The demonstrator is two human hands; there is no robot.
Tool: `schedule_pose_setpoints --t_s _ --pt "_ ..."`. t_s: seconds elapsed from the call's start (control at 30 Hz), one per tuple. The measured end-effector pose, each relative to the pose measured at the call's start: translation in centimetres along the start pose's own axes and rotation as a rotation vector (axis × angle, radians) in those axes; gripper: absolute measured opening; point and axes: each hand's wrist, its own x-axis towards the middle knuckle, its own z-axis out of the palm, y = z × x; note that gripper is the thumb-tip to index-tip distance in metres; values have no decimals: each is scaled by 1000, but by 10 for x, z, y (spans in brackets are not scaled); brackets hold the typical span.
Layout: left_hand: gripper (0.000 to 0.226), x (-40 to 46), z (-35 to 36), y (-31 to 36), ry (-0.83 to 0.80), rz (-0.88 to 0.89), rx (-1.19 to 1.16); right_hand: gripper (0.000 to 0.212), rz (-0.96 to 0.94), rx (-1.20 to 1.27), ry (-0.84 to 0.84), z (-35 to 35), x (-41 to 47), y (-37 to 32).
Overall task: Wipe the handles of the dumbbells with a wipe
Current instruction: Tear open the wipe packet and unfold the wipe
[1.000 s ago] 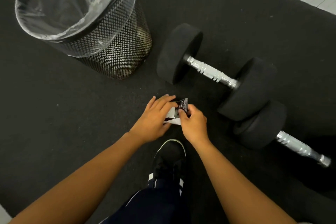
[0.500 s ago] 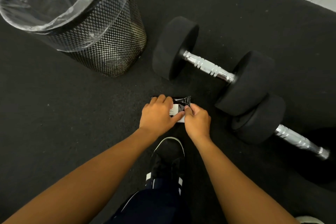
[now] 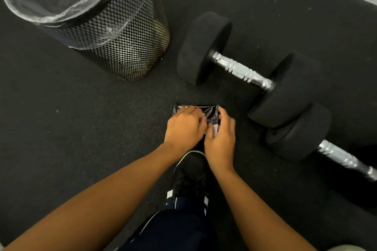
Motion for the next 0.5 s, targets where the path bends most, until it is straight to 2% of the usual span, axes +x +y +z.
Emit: schedule_pose_setpoints --t_s 0.07,0.13,0.3,0.43,0.5 --pt "18 -3 2 -4 2 -6 -49 55 -126 -173 37 1 -5 5" --pt "17 -5 3 -8 2 -6 -98 48 -247 -379 50 3 -7 13" --pt "13 -8 3 -13 25 -53 -219 42 -330 -607 11 1 -8 27" --pt "13 -18 -5 -28 179 -331 -461 40 -319 -641 32 1 -7 27" --pt "16 -25 -8 -36 198 -431 -586 40 -310 -631 50 3 -8 24"
